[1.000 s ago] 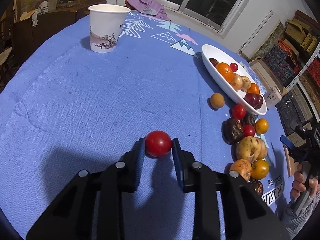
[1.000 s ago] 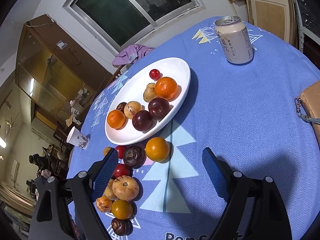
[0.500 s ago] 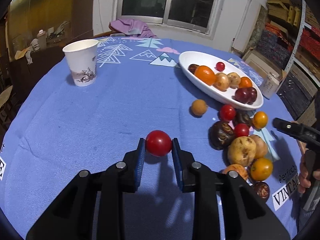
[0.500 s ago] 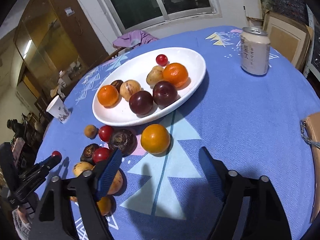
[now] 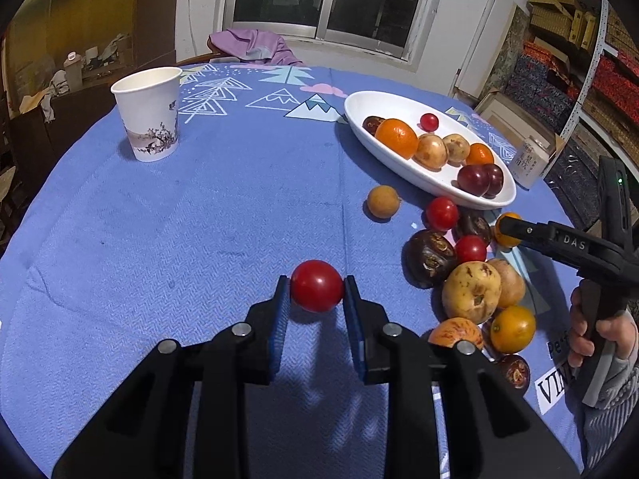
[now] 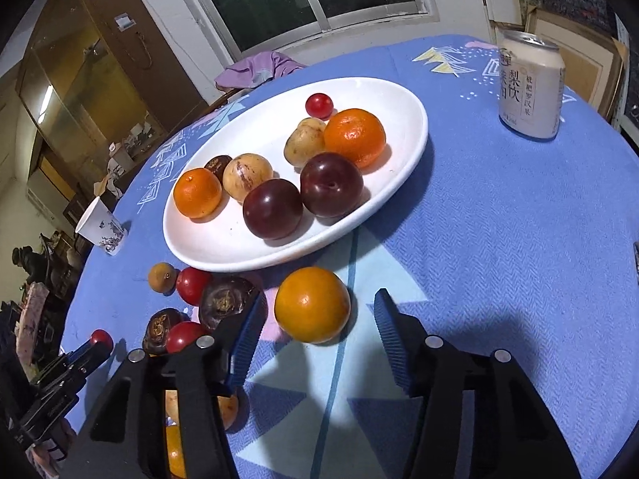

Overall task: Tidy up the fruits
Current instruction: 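Grasp a tangerine with the right tool while the left tool holds the tomato, then carry the tomato and tangerine over the white plate and open both tools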

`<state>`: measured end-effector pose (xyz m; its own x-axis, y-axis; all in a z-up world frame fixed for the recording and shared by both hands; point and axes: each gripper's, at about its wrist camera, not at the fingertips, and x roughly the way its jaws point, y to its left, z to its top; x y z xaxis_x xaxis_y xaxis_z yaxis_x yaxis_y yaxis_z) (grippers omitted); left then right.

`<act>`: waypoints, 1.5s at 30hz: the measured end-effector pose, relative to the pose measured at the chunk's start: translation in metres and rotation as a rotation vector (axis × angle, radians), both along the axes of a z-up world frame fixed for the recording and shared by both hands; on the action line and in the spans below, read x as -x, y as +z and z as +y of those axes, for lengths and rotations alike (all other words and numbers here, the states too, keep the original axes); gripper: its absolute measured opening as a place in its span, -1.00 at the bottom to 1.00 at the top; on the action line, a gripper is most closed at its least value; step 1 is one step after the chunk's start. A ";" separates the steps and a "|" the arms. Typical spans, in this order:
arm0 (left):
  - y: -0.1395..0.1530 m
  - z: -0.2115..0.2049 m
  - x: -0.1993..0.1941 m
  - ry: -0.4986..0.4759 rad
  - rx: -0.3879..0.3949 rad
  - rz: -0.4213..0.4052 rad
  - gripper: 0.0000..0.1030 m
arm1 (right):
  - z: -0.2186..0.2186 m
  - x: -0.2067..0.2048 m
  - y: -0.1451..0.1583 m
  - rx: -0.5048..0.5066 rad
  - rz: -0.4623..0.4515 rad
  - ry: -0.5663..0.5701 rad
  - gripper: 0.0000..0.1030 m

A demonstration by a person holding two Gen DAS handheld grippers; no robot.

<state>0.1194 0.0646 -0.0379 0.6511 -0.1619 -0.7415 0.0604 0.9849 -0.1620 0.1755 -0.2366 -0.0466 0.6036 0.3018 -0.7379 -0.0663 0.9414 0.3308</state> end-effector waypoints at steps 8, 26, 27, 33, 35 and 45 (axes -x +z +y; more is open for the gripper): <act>-0.007 0.003 -0.002 0.002 -0.005 0.023 -0.49 | 0.004 0.007 0.001 0.001 -0.006 0.040 -0.25; 0.098 -0.074 -0.108 -0.056 0.046 -0.130 -0.49 | -0.022 -0.019 0.125 -0.132 -0.266 -0.013 -0.26; 0.095 -0.081 -0.121 -0.056 0.052 -0.122 -0.49 | -0.020 -0.030 0.120 -0.136 -0.251 -0.013 -0.26; 0.066 -0.118 -0.185 -0.072 0.019 -0.060 -0.49 | -0.011 -0.088 0.087 -0.080 -0.171 -0.024 -0.26; 0.056 -0.124 -0.202 -0.077 0.015 -0.036 -0.49 | -0.014 -0.106 0.077 -0.061 -0.150 -0.047 -0.26; 0.030 -0.126 -0.230 -0.071 0.019 0.022 0.04 | -0.025 -0.139 0.038 -0.083 -0.063 -0.063 -0.14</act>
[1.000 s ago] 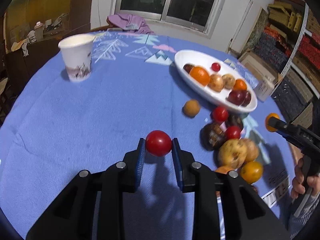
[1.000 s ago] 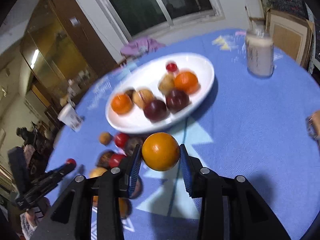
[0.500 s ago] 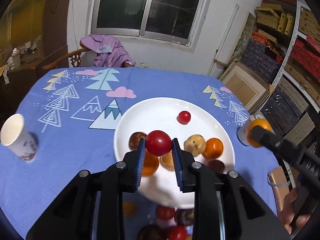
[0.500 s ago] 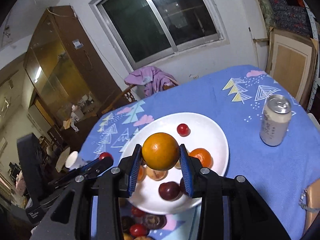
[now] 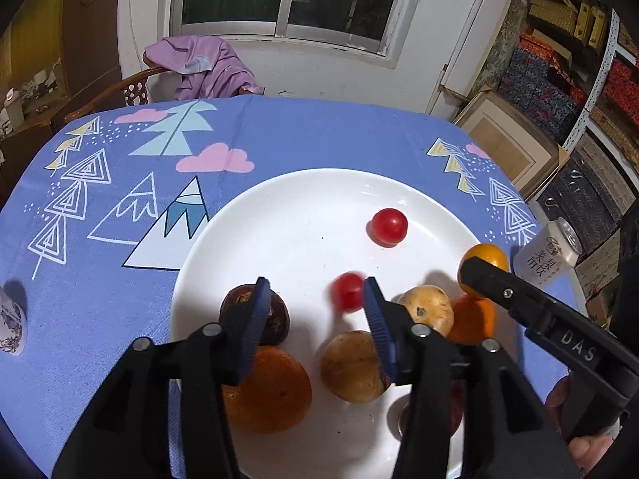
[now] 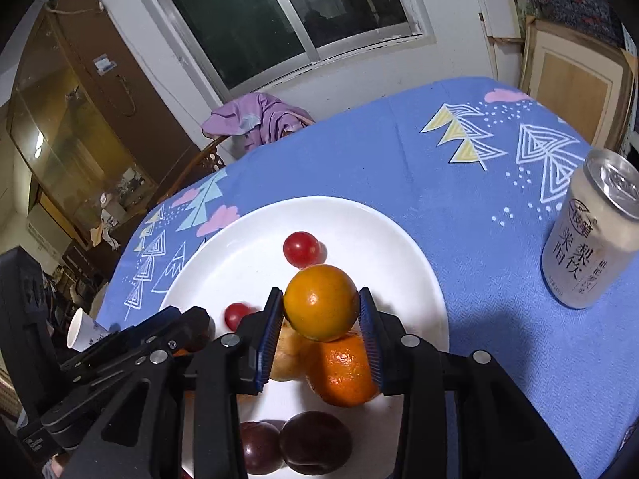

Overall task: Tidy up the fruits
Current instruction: 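Carry the tomato and tangerine over the white plate and open both tools, then withdraw both tools from the plate back toward the fruit pile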

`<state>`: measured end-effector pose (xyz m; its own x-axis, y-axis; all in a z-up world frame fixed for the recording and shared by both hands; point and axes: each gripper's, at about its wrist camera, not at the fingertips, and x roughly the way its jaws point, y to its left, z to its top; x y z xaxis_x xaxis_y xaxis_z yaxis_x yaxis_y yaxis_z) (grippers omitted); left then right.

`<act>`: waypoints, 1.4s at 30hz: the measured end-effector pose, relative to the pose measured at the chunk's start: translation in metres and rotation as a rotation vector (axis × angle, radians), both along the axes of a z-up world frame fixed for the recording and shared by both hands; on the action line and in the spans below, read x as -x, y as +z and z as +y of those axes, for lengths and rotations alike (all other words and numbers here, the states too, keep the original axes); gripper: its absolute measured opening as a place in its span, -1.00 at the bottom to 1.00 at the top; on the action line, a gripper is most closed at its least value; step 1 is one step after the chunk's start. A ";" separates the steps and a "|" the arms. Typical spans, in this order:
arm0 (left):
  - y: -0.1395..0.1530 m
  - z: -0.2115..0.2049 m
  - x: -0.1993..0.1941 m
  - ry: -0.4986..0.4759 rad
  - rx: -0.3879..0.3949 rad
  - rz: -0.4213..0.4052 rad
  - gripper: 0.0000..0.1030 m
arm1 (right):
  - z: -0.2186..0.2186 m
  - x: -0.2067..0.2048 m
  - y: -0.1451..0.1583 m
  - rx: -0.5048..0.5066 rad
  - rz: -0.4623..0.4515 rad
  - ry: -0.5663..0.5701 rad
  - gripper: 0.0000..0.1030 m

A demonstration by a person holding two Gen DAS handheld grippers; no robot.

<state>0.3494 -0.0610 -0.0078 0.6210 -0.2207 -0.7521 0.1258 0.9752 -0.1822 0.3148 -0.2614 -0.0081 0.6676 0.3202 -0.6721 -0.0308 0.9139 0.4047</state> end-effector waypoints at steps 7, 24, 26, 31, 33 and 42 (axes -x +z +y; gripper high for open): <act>0.023 0.031 0.039 0.050 0.002 -0.048 0.31 | -0.010 0.032 0.041 -0.056 -0.113 -0.014 -0.05; 0.000 0.112 0.197 0.159 -0.013 -0.068 0.63 | 0.011 0.202 0.036 0.012 -0.201 0.079 0.47; -0.004 0.115 0.184 0.175 0.021 -0.032 0.63 | 0.005 0.196 0.028 -0.018 -0.164 0.057 0.47; -0.012 0.103 0.156 0.174 -0.007 0.004 0.63 | -0.010 0.186 0.019 -0.057 -0.120 0.027 0.47; -0.016 0.096 0.148 0.166 -0.033 0.016 0.63 | -0.013 0.183 0.017 -0.067 -0.105 0.019 0.47; -0.029 0.068 0.131 0.107 -0.097 0.038 0.18 | -0.020 0.178 0.007 -0.112 -0.048 0.008 0.47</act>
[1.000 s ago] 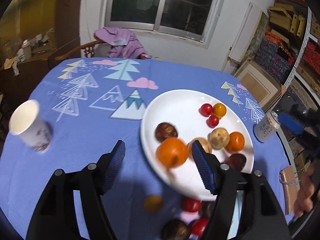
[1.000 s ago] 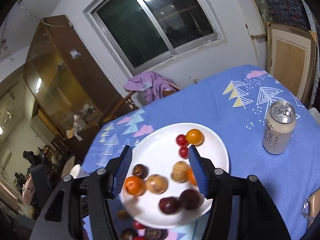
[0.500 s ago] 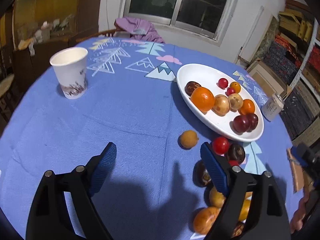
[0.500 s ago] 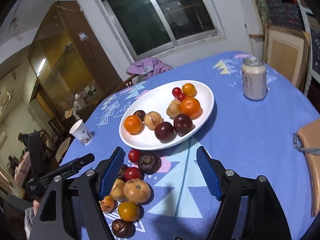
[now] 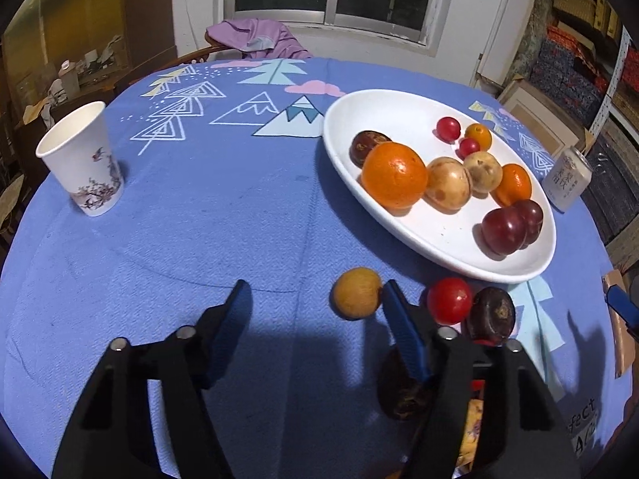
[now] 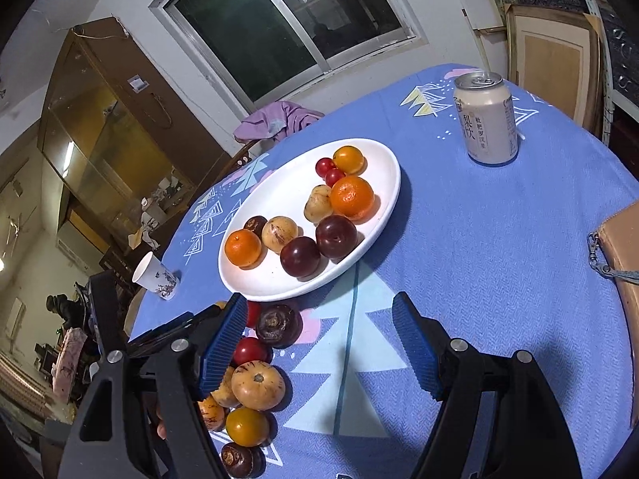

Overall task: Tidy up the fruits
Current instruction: 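Withdraw both tools from the plate back toward the fruit pile, then grasp a small tan round fruit with the left tool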

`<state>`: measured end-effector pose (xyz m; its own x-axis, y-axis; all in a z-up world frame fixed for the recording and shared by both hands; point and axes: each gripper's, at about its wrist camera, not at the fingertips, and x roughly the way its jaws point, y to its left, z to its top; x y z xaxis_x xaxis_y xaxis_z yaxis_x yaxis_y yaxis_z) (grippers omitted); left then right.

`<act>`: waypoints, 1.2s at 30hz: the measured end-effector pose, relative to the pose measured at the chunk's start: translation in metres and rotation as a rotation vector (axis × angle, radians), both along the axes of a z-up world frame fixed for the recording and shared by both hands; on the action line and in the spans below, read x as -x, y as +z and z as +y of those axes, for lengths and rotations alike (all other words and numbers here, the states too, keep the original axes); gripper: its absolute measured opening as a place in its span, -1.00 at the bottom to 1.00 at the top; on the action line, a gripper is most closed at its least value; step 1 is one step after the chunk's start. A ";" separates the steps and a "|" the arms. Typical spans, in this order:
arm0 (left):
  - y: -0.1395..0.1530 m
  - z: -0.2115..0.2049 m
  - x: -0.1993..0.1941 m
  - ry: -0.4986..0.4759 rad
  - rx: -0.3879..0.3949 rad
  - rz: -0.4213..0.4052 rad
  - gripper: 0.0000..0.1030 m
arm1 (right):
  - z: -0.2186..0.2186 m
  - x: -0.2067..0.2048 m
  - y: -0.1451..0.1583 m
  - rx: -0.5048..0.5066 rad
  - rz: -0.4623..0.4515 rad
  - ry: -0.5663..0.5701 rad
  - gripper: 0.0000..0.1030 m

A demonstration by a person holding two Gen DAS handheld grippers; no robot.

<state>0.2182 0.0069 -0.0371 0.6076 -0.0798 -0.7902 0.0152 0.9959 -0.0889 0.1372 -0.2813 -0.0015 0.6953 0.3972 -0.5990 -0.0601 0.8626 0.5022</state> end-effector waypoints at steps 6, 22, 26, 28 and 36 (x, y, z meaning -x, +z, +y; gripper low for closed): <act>-0.003 -0.009 -0.005 -0.053 0.038 0.018 -0.12 | 0.001 -0.002 -0.002 0.000 0.015 0.001 0.48; -0.007 -0.005 -0.006 -0.075 0.101 0.033 -0.45 | 0.001 -0.006 -0.009 0.006 0.040 0.011 0.48; 0.006 0.019 0.015 -0.030 0.074 -0.013 -0.45 | 0.004 -0.007 -0.013 0.009 0.042 0.039 0.48; 0.012 0.032 0.029 0.002 0.020 -0.053 -0.45 | 0.011 -0.008 -0.017 0.012 0.056 0.073 0.48; 0.015 0.064 0.061 0.015 0.039 -0.072 -0.44 | 0.060 0.009 -0.021 0.072 0.052 0.250 0.47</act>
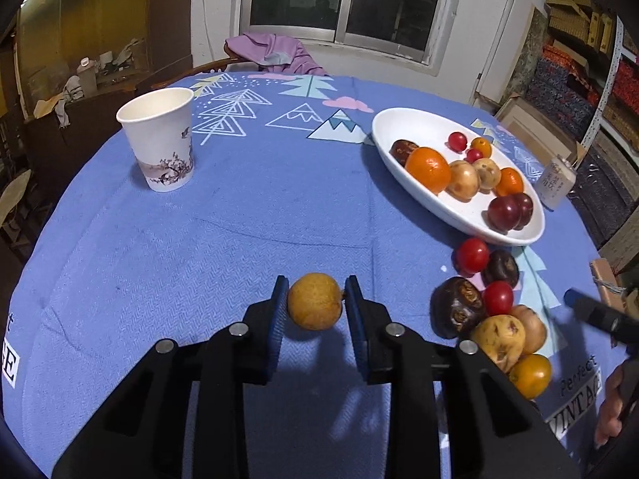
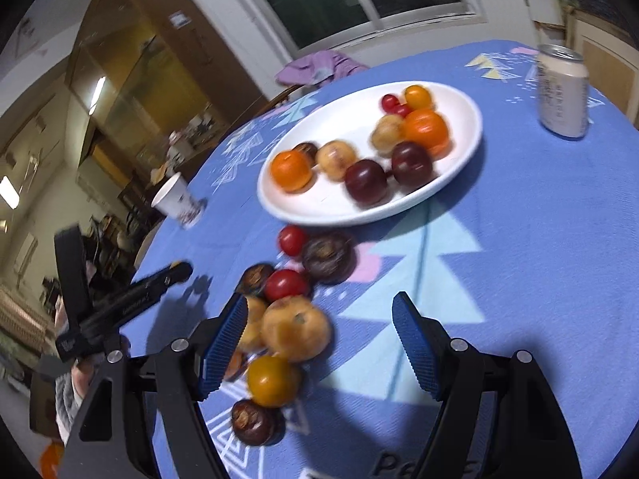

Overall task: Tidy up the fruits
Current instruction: 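Grasp a small tan round fruit with the left tool, then grasp a large tan round fruit with the right tool while the left tool holds its fruit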

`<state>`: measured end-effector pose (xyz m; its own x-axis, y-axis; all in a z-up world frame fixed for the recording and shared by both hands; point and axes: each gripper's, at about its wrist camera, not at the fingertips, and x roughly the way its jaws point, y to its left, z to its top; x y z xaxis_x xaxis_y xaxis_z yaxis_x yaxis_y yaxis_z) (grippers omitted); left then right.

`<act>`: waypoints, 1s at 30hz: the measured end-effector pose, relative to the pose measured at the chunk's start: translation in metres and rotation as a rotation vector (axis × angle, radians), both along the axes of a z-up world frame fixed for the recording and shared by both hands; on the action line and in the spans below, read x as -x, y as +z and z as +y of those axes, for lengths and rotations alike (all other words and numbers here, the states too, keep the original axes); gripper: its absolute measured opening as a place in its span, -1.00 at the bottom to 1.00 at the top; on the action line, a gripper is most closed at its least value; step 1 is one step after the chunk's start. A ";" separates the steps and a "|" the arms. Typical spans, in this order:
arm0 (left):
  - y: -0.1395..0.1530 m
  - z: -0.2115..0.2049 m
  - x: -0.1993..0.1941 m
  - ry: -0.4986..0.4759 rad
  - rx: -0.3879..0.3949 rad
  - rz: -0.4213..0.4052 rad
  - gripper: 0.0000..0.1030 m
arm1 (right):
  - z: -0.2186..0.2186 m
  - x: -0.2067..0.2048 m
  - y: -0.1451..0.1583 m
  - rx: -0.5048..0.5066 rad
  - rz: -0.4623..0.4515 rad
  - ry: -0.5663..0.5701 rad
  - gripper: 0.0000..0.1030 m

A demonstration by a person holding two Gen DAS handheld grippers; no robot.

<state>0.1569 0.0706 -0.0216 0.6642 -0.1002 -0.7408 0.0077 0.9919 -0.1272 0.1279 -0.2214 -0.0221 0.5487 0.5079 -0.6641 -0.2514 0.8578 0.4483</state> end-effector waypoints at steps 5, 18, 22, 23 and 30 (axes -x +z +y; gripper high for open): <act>0.003 -0.011 0.005 -0.039 -0.009 -0.012 -0.44 | 0.036 0.015 -0.007 0.109 -0.018 0.061 0.47; 0.003 -0.016 0.007 -0.055 -0.010 -0.012 -0.44 | -0.019 -0.003 -0.011 0.076 0.035 -0.213 0.48; 0.002 -0.018 0.007 -0.061 -0.018 -0.009 -0.44 | -0.022 -0.006 -0.010 0.020 0.035 -0.183 0.48; 0.001 -0.019 0.007 -0.063 -0.021 -0.007 -0.44 | -0.017 -0.005 -0.010 0.031 0.025 -0.164 0.48; -0.001 -0.022 0.006 -0.066 -0.023 -0.003 -0.44 | -0.001 -0.010 -0.008 0.119 -0.026 -0.154 0.17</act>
<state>0.1505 0.0484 -0.0224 0.6587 -0.1263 -0.7417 0.0734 0.9919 -0.1038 0.1378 -0.2222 -0.0303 0.6319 0.3356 -0.6986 -0.1233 0.9335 0.3368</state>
